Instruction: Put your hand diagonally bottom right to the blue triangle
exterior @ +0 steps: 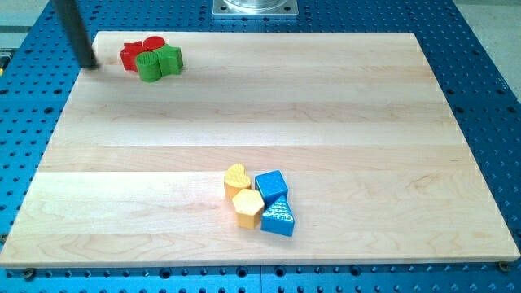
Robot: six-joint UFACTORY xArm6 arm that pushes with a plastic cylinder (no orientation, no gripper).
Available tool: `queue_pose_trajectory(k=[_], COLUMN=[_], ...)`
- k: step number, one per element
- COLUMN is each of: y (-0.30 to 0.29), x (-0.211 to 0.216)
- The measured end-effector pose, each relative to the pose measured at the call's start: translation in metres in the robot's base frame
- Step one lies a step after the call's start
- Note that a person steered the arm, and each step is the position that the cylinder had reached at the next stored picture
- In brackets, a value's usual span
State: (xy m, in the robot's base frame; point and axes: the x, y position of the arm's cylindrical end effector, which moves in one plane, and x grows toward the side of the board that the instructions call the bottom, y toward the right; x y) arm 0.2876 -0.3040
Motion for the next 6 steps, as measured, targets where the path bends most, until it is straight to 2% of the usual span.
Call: queue_pose_trajectory(k=[1, 2, 3, 4, 6], y=[0.008, 0.063, 0.162, 0.277, 0.422], x=[0.075, 0.128, 0.129, 0.151, 0.28])
